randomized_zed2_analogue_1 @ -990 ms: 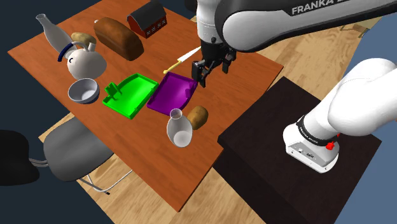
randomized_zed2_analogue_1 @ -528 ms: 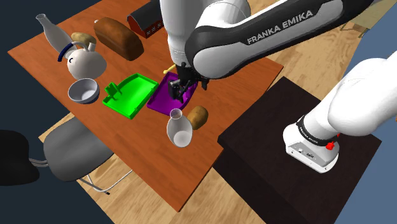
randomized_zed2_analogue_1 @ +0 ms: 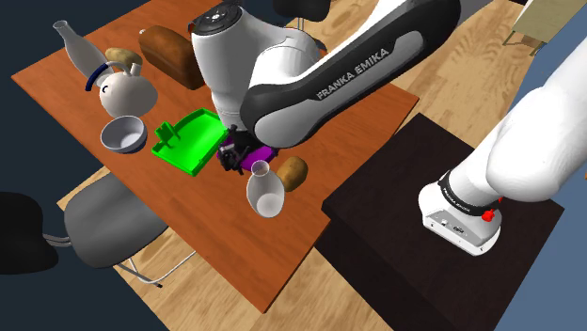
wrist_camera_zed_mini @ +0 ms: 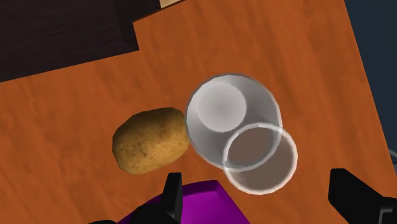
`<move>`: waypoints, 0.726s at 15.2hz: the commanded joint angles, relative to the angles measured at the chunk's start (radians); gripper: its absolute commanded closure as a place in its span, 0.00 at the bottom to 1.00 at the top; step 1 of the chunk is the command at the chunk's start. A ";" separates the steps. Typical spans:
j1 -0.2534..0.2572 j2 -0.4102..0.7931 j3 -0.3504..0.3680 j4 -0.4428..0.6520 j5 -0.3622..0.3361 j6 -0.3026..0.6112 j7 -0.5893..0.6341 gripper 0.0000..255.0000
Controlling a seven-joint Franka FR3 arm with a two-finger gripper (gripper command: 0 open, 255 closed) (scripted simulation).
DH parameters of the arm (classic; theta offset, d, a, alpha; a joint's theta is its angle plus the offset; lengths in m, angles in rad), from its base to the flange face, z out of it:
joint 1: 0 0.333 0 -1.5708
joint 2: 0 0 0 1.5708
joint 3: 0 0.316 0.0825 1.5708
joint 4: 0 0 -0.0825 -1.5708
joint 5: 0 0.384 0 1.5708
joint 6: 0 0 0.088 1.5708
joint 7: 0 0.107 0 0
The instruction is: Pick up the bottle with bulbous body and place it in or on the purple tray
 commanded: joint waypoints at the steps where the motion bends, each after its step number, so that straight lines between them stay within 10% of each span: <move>1: 0.005 0.026 -0.001 -0.003 -0.018 0.026 0.015 0.00; 11: 0.013 0.069 -0.008 -0.025 -0.050 0.084 0.038 0.00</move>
